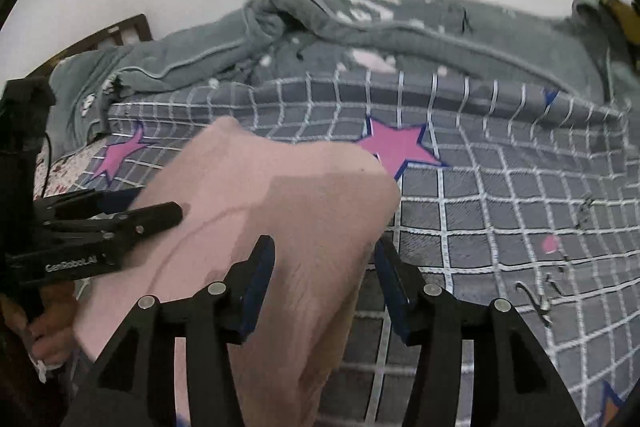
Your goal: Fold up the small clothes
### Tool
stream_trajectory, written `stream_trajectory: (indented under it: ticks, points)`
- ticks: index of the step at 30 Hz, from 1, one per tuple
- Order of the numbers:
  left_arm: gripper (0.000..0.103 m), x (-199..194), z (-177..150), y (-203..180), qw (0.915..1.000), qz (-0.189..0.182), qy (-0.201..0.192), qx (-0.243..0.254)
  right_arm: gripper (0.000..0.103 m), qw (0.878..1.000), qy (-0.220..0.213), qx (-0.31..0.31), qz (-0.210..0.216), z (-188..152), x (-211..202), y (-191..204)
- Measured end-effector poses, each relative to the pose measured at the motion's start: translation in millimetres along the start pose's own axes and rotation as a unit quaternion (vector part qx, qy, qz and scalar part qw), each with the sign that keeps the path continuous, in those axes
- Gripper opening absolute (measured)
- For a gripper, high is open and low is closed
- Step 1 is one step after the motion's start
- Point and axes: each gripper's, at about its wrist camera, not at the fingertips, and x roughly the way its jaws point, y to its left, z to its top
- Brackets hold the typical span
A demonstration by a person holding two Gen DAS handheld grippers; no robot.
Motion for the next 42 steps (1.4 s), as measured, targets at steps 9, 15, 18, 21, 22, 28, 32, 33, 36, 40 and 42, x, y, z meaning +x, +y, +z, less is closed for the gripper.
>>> stream_trajectory:
  ticks: [9,15,18,21,22,28,32,33,36,40,42]
  points:
    - [0.058,-52,-49,-21,0.9992,0.009,-0.005,0.037,0.051,0.999,-0.027,-0.006,0.045,-38,-62,9]
    - [0.058,-64,-72,-25,0.9991,0.028,0.000,0.031,0.050,0.996,-0.003,0.021,0.085,-62,-53,7]
    - [0.058,-66,-72,-17,0.9997,0.023,0.008,0.003,0.007,0.993,0.014,0.037,0.108,-66,-39,7]
    - [0.058,-72,-71,-14,0.9996,0.027,0.001,-0.004,0.005,0.991,-0.030,0.062,0.112,-65,-53,-5]
    - [0.058,-74,-71,-14,0.9996,0.027,-0.004,-0.003,0.005,0.988,-0.050,0.080,0.125,-64,-63,-14]
    - [0.058,-63,-61,-10,0.9994,0.033,0.000,-0.014,0.005,0.993,0.032,0.073,0.092,-82,-24,-17]
    - [0.058,-50,-60,-8,0.9989,0.045,0.013,-0.006,0.015,0.994,0.015,0.057,0.097,-65,-37,-12]
    - [0.058,-47,-59,-7,0.9990,0.042,0.015,-0.005,0.022,0.993,0.004,0.055,0.101,-59,-42,-12]
    - [0.058,-46,-56,-3,0.9996,0.025,0.005,-0.010,0.042,0.994,-0.024,0.045,0.092,-42,-45,-9]
    - [0.058,-42,-41,3,0.9996,0.008,-0.006,-0.025,0.041,0.993,0.000,0.086,0.082,-18,-11,-16]
    - [0.061,-34,-37,4,0.9996,0.005,0.001,-0.027,0.018,0.992,0.025,0.097,0.075,-19,7,-19]
